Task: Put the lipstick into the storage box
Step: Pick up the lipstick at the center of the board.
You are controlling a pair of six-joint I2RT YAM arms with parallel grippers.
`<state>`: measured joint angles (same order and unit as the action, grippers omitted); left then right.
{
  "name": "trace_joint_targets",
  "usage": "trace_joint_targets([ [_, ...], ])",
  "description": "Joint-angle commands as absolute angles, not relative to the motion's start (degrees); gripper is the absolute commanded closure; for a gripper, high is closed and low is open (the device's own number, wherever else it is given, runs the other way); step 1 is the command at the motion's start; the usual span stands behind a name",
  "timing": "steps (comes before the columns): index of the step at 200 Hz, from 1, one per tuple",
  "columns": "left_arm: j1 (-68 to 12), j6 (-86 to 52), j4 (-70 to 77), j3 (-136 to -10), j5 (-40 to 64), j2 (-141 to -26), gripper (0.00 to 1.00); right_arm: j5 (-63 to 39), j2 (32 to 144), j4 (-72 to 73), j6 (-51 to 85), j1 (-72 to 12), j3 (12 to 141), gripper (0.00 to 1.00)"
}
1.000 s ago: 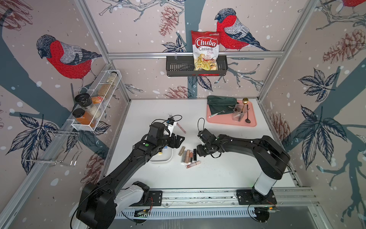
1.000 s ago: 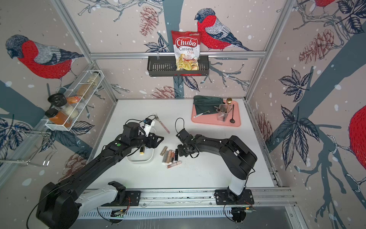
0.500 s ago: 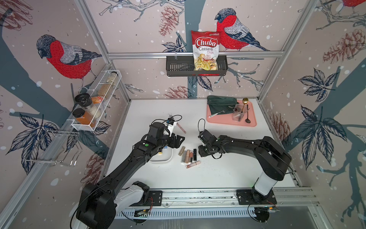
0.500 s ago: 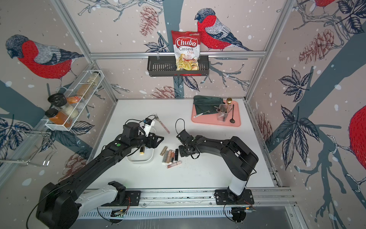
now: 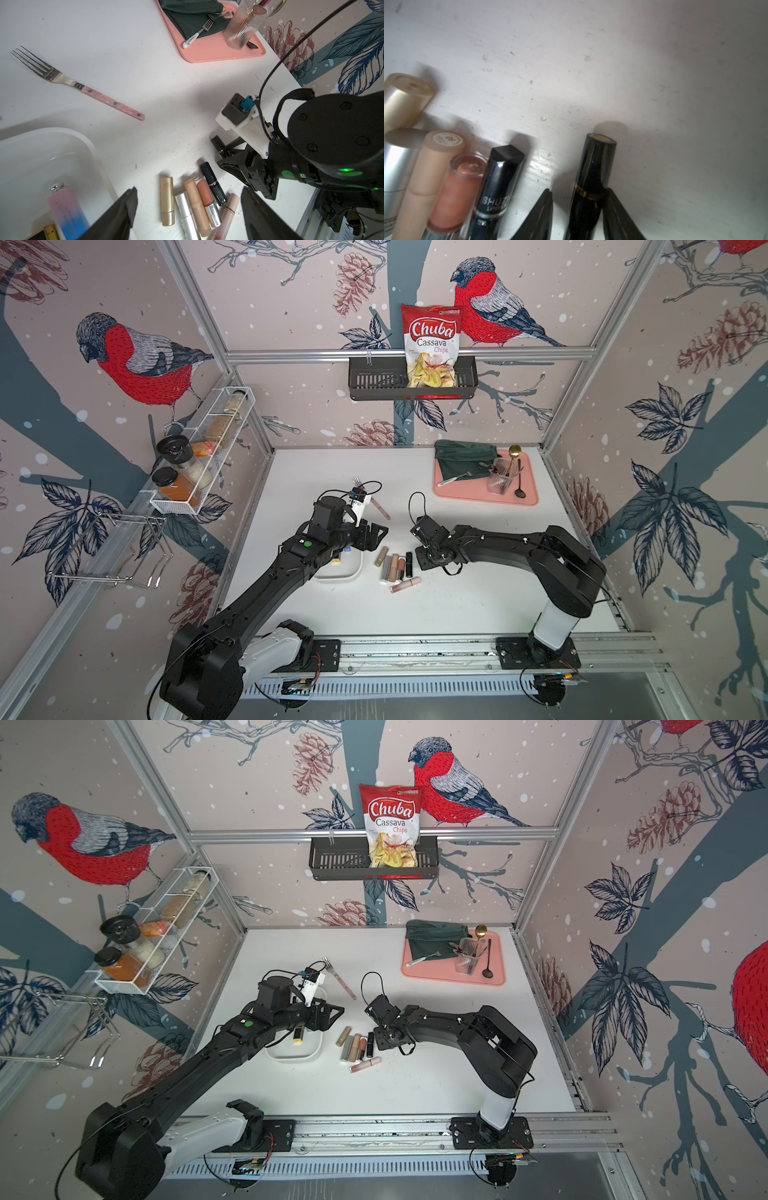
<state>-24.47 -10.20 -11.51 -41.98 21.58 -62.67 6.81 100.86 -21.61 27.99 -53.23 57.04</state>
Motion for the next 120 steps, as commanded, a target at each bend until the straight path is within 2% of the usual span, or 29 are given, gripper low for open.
trace_joint_targets([
  [1,-24.48,-9.94,-10.81,-42.11,22.50,-62.71,0.18,9.84,101.47,-26.39,28.12,-53.52,56.95,0.58],
  [83,-24.52,-10.06,-10.74,-42.03,22.74,-63.02,0.18,10.23,101.53,-26.65,28.28,-54.00,56.80,0.76],
  [120,-24.52,-10.65,-10.08,-41.73,23.61,-62.69,0.18,7.54,99.68,-24.69,28.06,-53.07,56.36,0.79],
])
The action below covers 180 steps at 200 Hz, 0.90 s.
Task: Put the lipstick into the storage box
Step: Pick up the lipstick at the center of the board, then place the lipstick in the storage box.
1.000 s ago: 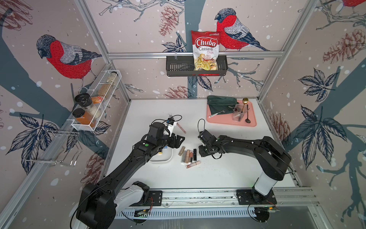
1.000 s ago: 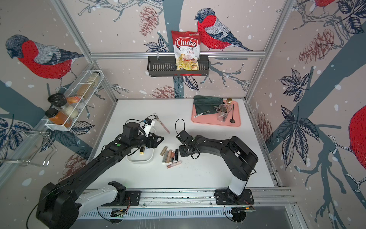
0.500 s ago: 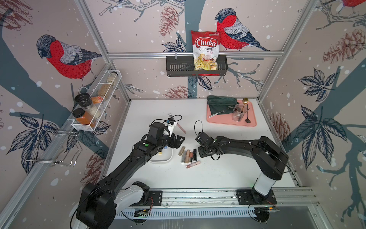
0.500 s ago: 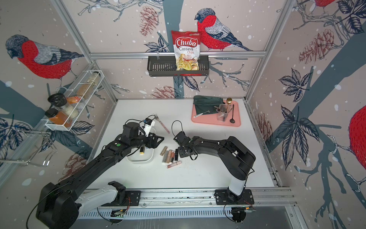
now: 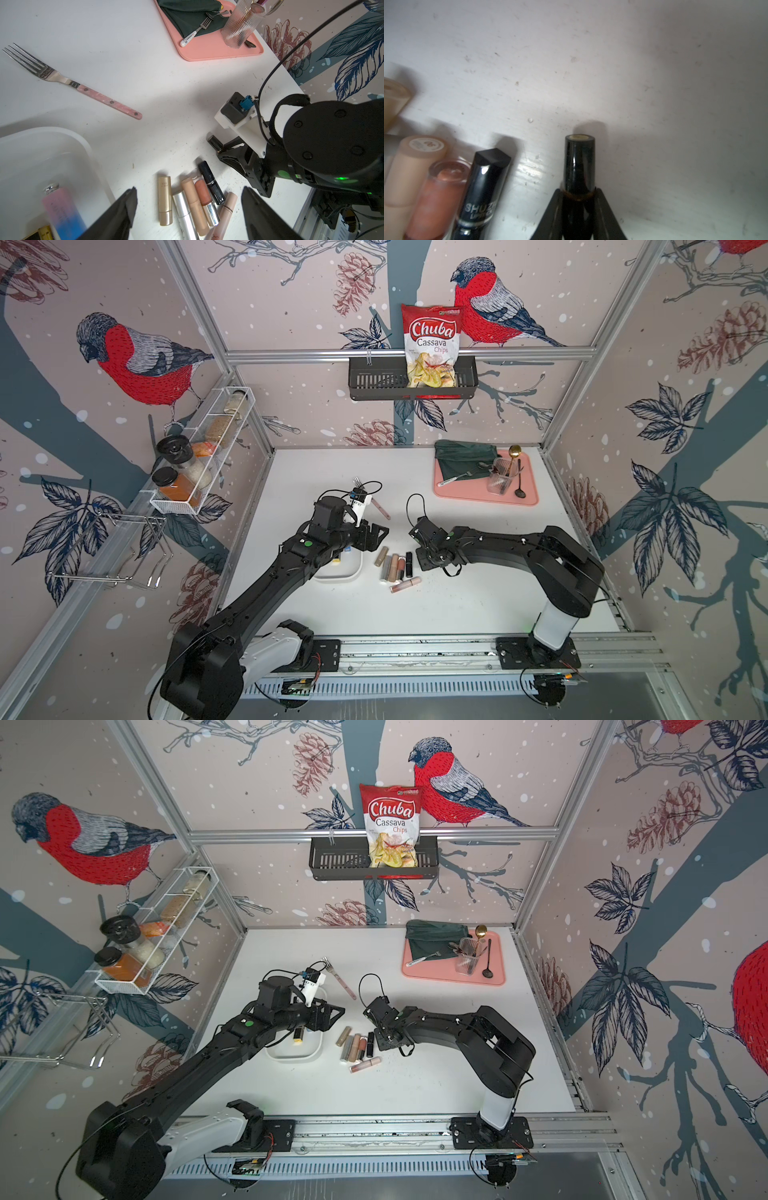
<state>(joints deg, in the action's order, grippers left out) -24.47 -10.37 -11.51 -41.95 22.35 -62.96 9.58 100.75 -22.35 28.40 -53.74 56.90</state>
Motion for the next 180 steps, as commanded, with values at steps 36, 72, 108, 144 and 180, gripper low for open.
trace_joint_targets([
  [36,-24.39,-13.18,-7.69,-40.75,23.68,-60.64,0.18,-2.04,94.87,-19.26,26.69,-48.44,54.07,0.80],
  [72,-21.84,-22.79,1.12,-39.25,30.94,-59.45,0.18,-20.45,87.54,-9.60,24.13,-41.08,50.38,0.82],
  [108,-21.93,-35.92,15.65,-37.85,36.55,-60.13,0.19,-37.14,81.83,0.02,24.54,-36.90,49.42,0.81],
  [144,-24.01,-39.10,17.38,-38.76,34.19,-61.91,0.24,-44.38,80.46,4.51,26.03,-36.82,50.87,0.80],
  [180,-26.38,-42.75,21.69,-38.04,32.55,-62.20,0.31,-45.63,81.25,5.47,25.86,-38.03,52.37,0.80],
])
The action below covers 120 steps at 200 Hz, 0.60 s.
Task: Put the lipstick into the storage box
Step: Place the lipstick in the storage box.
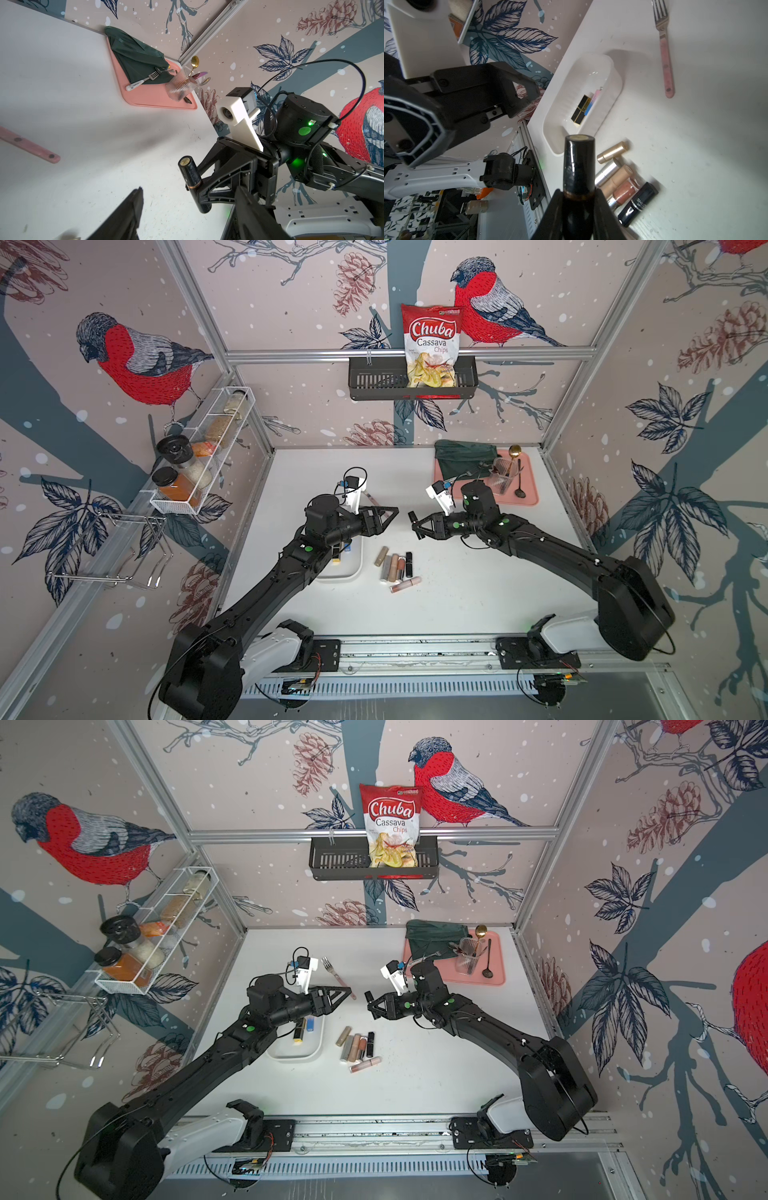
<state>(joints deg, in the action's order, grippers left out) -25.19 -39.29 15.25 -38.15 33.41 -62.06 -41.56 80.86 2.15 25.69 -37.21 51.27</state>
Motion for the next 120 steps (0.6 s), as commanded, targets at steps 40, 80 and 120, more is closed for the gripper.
trace_joint_targets([
  [40,-28.79,-42.93,19.55,-39.52,29.80,-63.66,0.39,-44.29,82.77,5.49,25.44,-41.00,53.93,0.80],
  [80,-29.71,-41.84,14.78,-40.75,27.09,-64.33,0.42,-42.78,83.06,6.02,25.89,-42.66,54.93,0.80],
  [120,-29.82,-41.49,12.37,-41.42,26.10,-64.25,0.44,-41.48,82.88,6.02,26.02,-43.13,55.37,0.80],
])
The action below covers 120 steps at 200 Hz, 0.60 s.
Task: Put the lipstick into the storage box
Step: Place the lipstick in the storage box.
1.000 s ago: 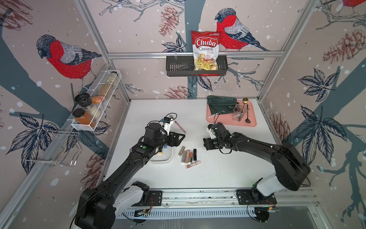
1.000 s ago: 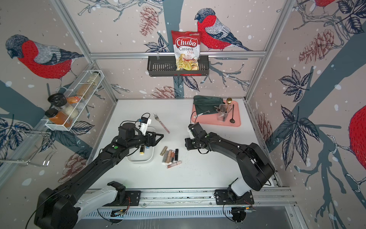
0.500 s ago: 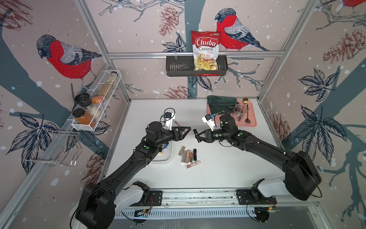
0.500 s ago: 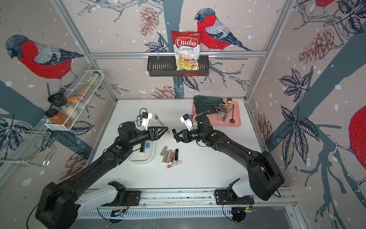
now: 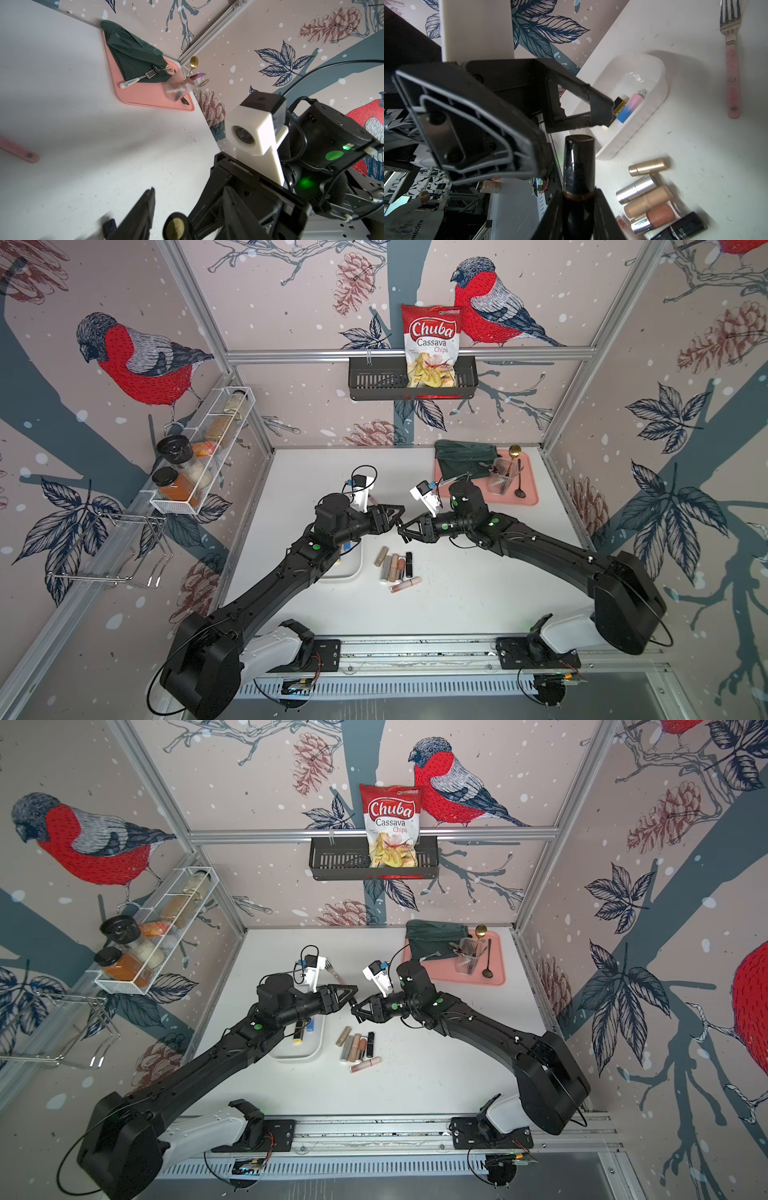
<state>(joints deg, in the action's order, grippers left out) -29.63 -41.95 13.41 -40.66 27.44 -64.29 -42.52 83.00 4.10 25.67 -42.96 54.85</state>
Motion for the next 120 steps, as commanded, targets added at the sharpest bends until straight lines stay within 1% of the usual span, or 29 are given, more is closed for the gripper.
trace_joint_targets([
  [1,-29.85,-41.49,12.38,-41.45,26.10,-64.20,0.44,-41.53,82.88,6.04,26.06,-43.14,55.37,0.80],
  [85,-31.98,-44.21,15.11,-41.35,26.95,-65.37,0.58,-39.69,81.34,5.83,25.87,-43.57,55.63,0.80],
  [106,-32.05,-44.88,15.79,-41.22,27.48,-65.65,0.65,-39.41,81.12,5.74,25.69,-43.57,55.39,0.80],
  [120,-32.03,-45.39,16.32,-41.20,28.09,-65.95,0.67,-39.24,81.06,5.88,25.66,-43.55,55.20,0.80],
])
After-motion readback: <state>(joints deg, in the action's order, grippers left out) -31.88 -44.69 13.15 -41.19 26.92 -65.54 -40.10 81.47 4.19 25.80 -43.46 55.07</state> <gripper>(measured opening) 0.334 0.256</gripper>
